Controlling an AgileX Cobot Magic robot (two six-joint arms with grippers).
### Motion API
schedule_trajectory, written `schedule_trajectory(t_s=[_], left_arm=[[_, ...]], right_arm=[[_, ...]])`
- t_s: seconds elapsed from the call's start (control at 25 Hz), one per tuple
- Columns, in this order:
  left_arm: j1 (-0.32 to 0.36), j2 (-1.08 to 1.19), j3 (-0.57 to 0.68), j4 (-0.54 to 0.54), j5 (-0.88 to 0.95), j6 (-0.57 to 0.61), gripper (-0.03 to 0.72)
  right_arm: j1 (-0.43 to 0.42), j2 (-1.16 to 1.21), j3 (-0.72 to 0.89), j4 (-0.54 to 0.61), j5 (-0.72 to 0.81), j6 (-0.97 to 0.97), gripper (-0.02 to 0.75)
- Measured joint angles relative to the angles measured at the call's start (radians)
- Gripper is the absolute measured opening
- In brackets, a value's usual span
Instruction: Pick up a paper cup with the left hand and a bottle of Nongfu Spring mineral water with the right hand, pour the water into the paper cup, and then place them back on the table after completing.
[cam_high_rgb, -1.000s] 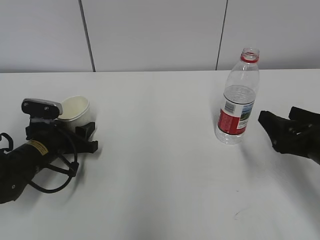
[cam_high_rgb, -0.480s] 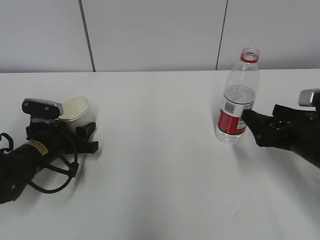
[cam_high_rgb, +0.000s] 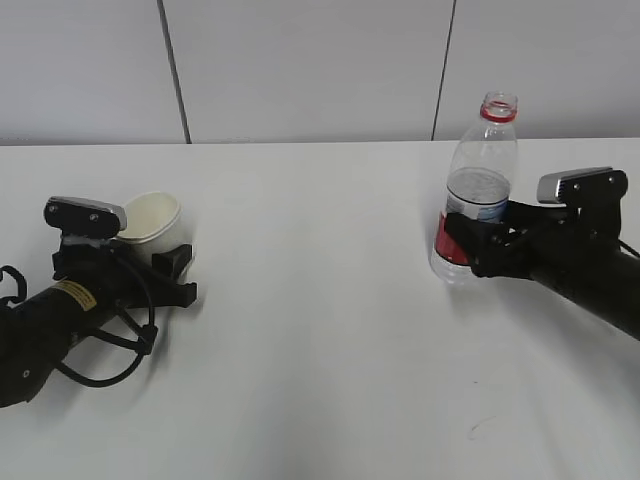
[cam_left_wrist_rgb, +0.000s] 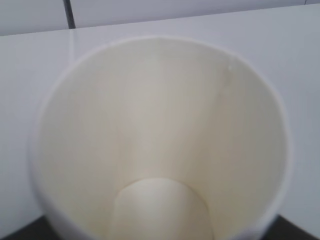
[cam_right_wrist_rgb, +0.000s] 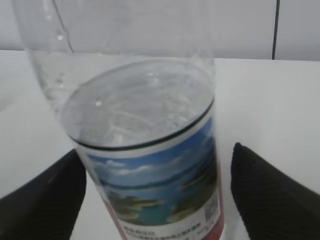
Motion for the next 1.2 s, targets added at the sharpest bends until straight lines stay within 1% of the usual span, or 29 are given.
schedule_trajectory(t_s=[0.4,0.56,0.64,0.76,0.84,1.08,1.2], left_arm=[[0.0,0.0,0.0,0.004,0.0,0.0,0.371],[0.0,0.0,0.0,0.006,0.0,0.0,0.371],[0.0,0.0,0.0,0.008,0.0,0.0,0.371],[0.0,0.0,0.0,0.011,0.0,0.0,0.371],[0.0,0.0,0.0,0.018,0.0,0.0,0.371],[0.0,0.0,0.0,0.033,0.0,0.0,0.371],[0.001,0.0,0.0,0.085,0.0,0.0,0.371]], right_arm=[[0.033,0.108,-0.161,-0.024,0.0,0.002,0.673],[0.039,0.117,-0.183,-0.024,0.0,0.002,0.67],[0.039,0.117,-0.182,-0.024,0.0,0.002,0.645],[0.039,0.118,-0.182,-0.024,0.0,0.002,0.58],[0.039,0.118,-0.182,-0.024,0.0,0.002,0.557],[0.039,0.122,-0.184,-0.024,-0.003,0.002,0.545],[0.039,0.131,-0.188,-0.024,-0.015,0.002,0.517]])
